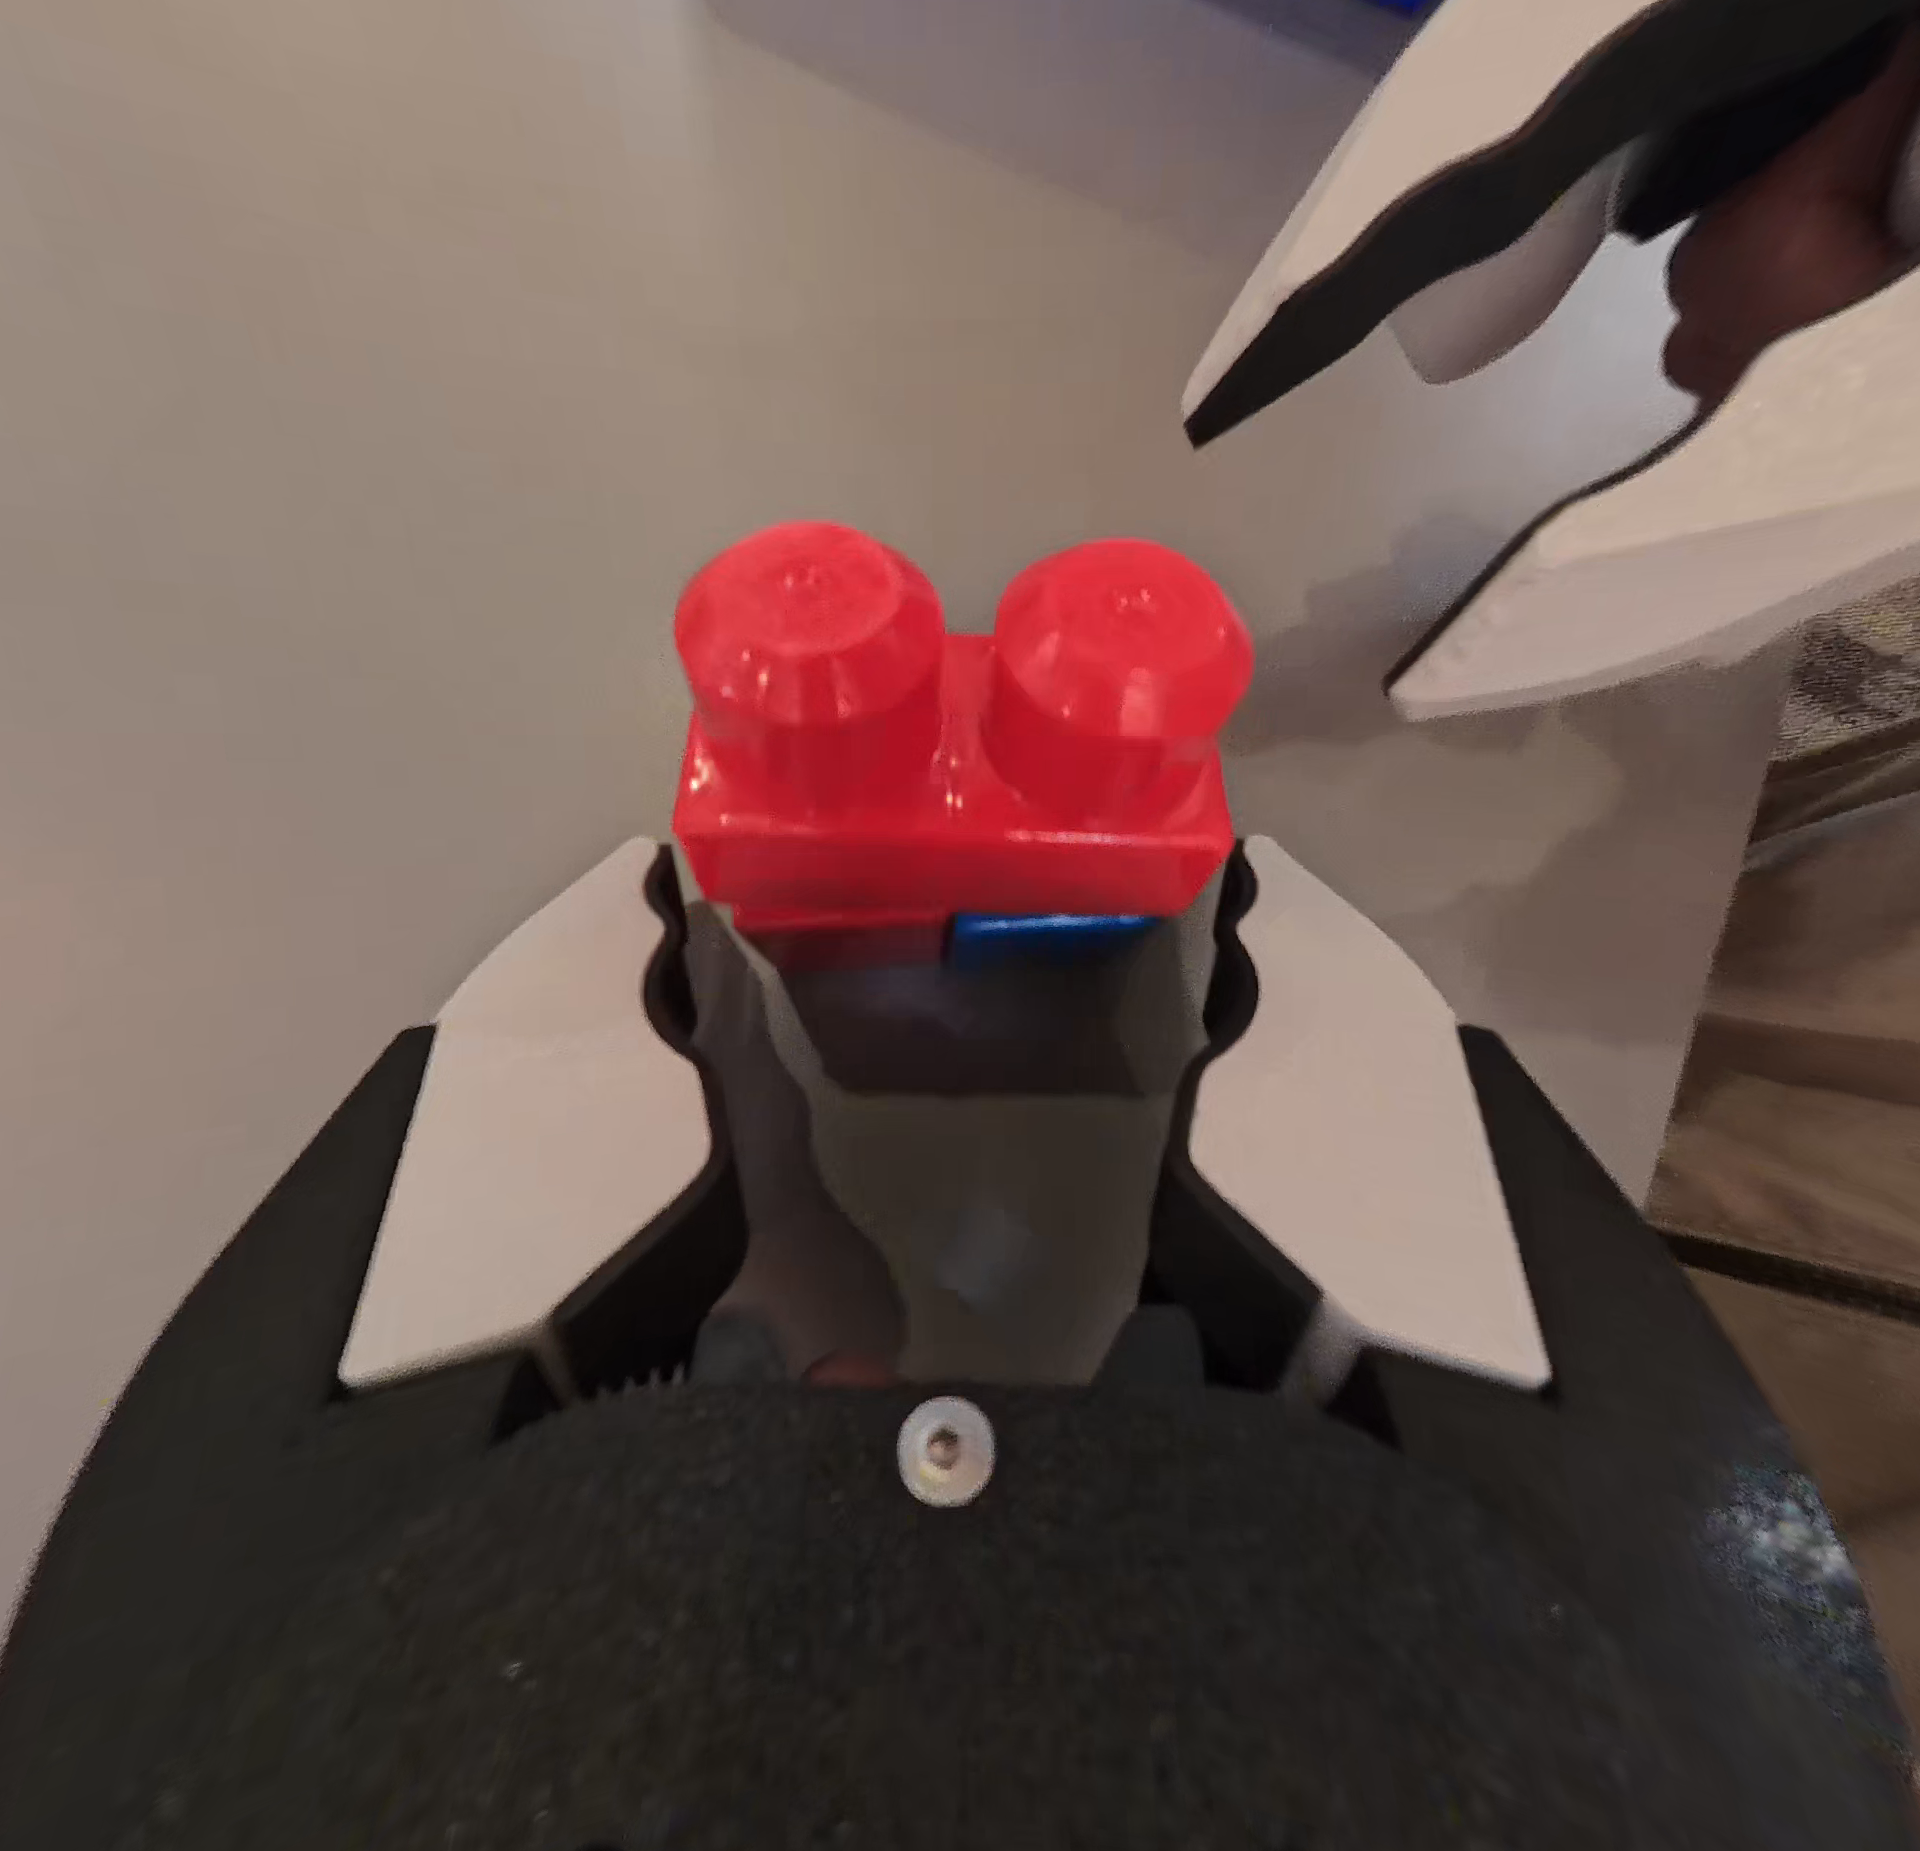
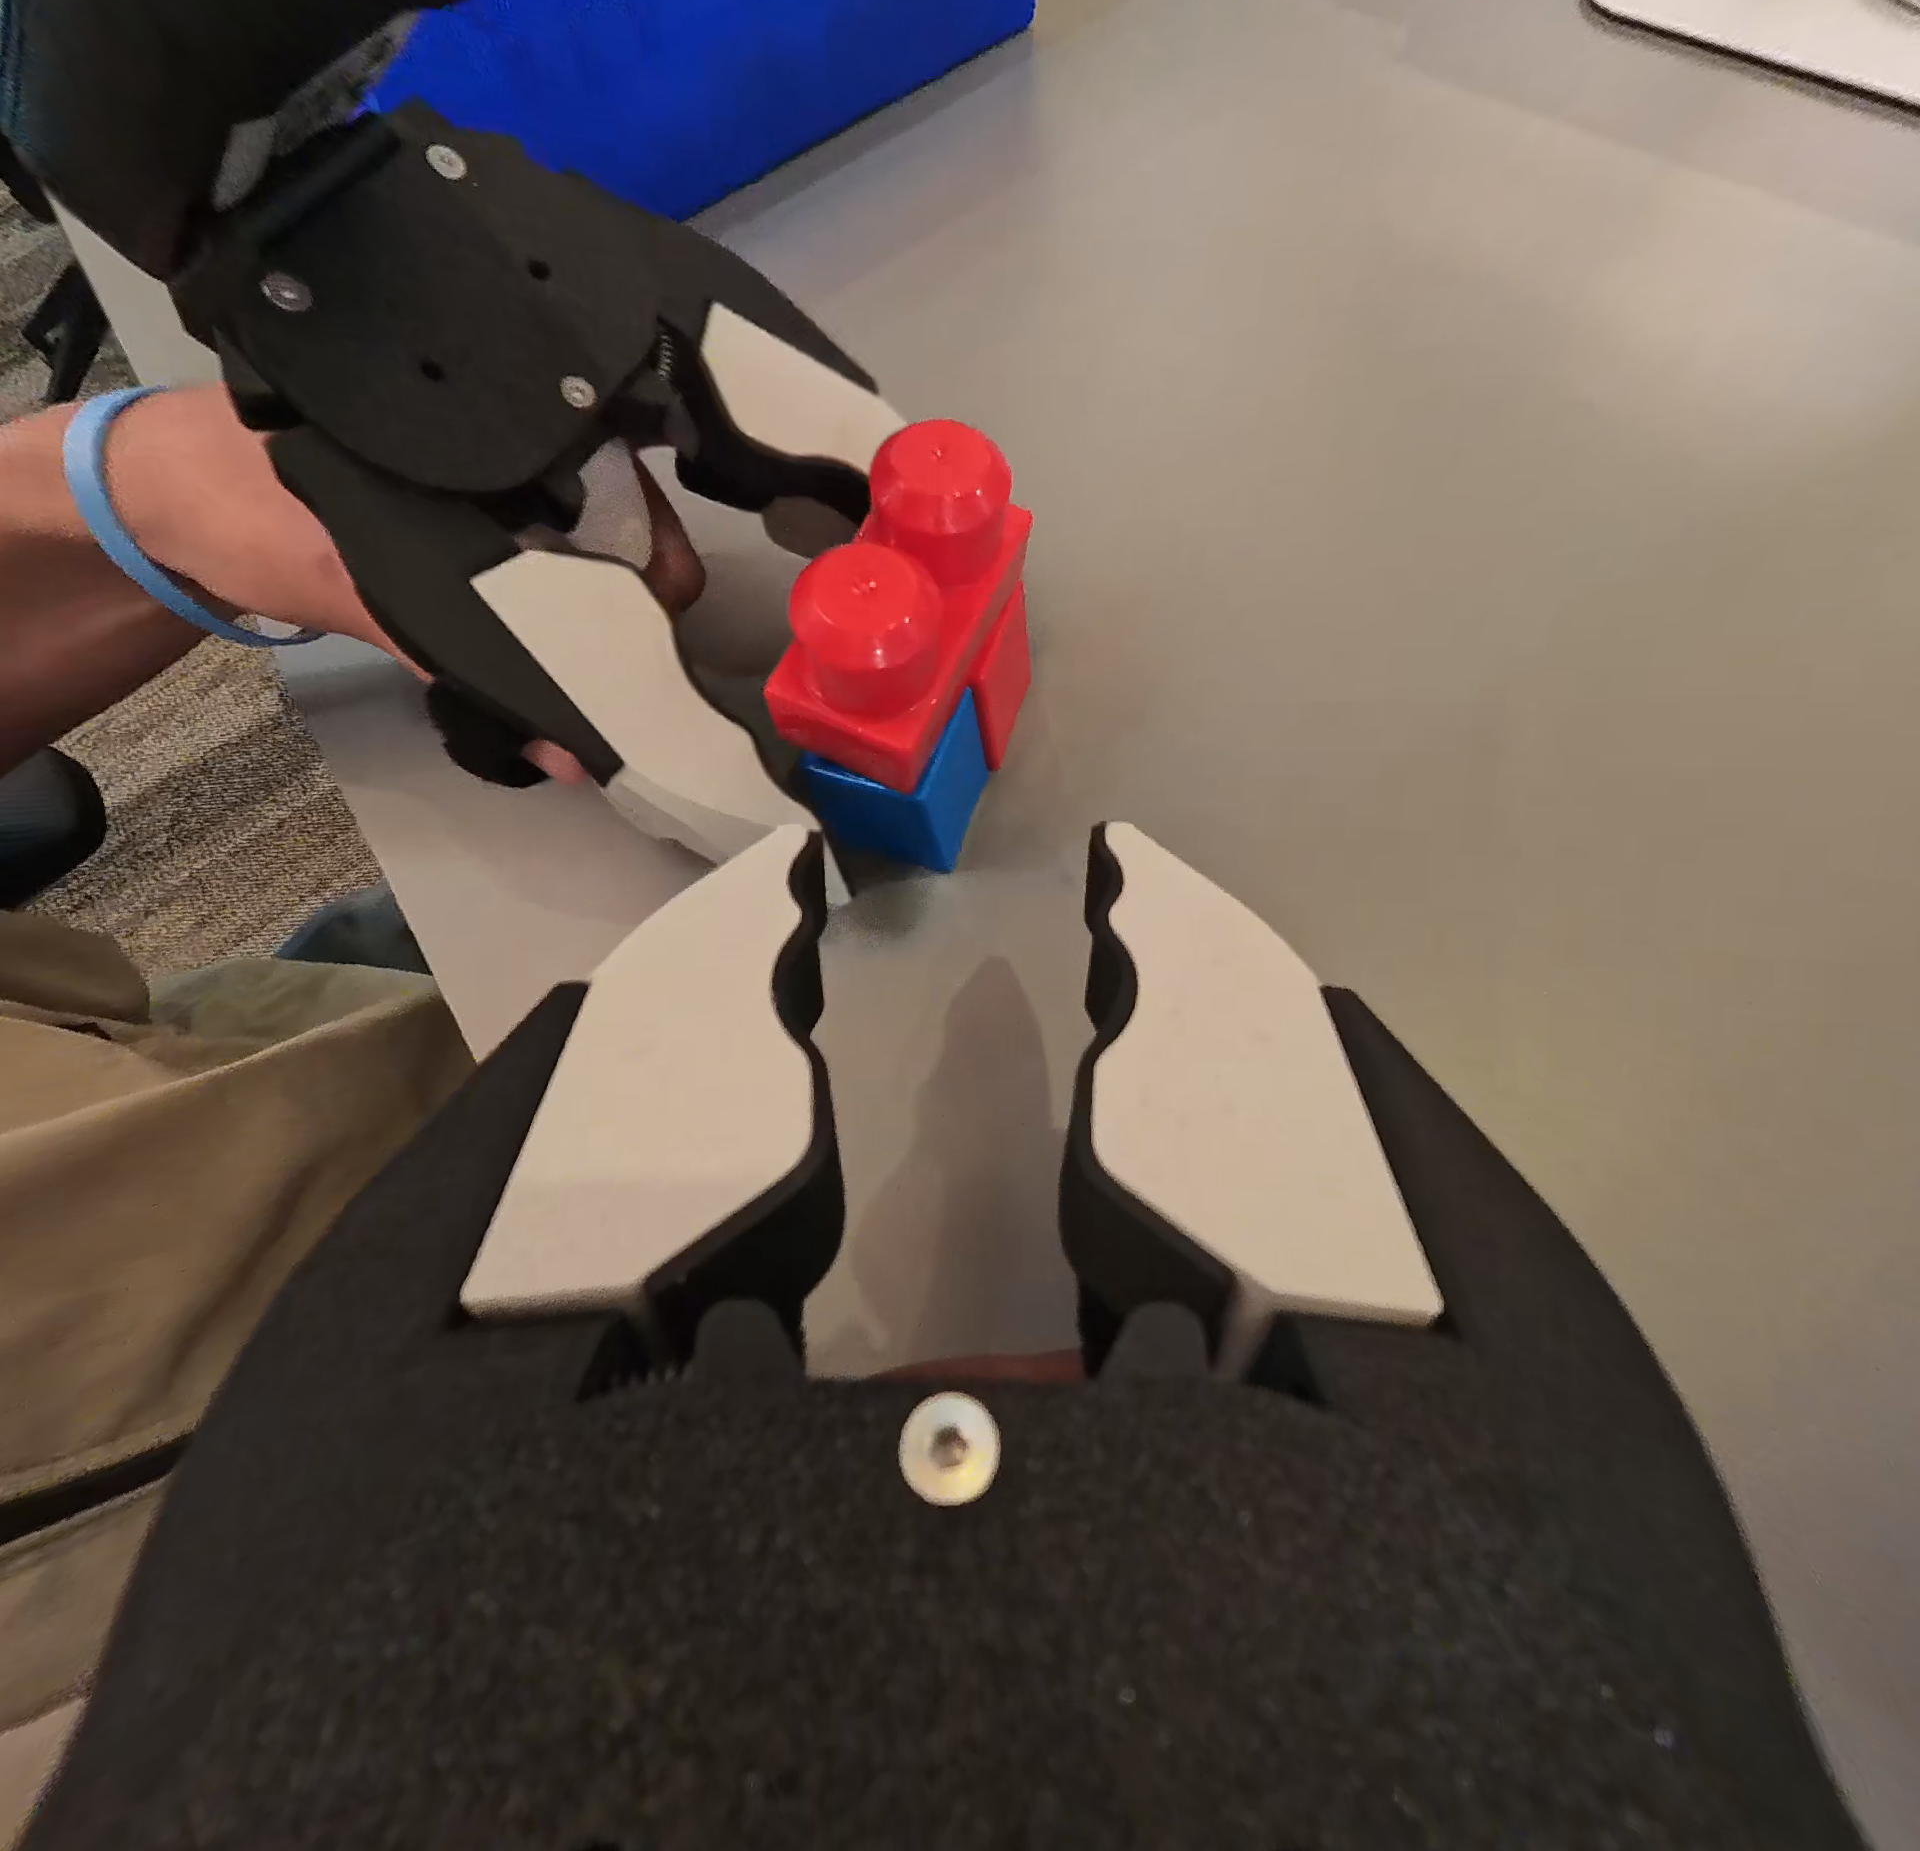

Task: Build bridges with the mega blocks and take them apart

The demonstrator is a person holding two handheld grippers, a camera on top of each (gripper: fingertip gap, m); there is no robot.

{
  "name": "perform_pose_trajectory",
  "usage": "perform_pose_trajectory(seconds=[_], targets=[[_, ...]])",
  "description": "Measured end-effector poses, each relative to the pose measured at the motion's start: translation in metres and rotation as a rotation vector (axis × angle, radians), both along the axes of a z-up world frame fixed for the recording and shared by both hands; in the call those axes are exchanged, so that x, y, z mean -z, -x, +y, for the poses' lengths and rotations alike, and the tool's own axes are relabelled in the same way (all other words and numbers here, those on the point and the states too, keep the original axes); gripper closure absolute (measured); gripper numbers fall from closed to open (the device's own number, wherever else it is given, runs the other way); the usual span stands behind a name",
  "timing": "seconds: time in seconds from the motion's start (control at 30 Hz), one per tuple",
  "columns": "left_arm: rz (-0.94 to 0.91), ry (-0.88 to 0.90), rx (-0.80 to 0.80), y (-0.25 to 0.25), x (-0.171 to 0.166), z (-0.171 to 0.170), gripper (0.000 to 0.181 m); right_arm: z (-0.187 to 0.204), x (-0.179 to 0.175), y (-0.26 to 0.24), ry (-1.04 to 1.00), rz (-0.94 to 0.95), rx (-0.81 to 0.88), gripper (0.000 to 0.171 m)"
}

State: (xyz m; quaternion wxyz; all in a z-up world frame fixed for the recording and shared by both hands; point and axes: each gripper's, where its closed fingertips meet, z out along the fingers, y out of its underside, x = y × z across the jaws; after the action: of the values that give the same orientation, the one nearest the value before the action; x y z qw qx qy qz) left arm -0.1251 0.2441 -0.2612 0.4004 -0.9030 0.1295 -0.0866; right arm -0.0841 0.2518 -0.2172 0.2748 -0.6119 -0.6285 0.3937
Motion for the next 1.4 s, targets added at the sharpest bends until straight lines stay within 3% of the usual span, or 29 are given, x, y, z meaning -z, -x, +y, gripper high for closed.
perform_pose_trajectory(seconds=[0.47, 1.0, 1.4], targets=[[-0.131, -0.233, -0.124, 0.03, -0.04, -0.057, 0.097, -0.014, 0.007, 0.018, -0.067, -0.021, 0.075, 0.119], [-0.159, -0.259, -0.135, 0.034, -0.047, -0.062, 0.102, -0.015, 0.008, 0.046, -0.185, -0.121, 0.136, 0.115], [-0.14, -0.229, -0.121, 0.03, -0.042, -0.062, 0.104, -0.012, 0.014, 0.055, -0.255, -0.183, 0.121, 0.13]])
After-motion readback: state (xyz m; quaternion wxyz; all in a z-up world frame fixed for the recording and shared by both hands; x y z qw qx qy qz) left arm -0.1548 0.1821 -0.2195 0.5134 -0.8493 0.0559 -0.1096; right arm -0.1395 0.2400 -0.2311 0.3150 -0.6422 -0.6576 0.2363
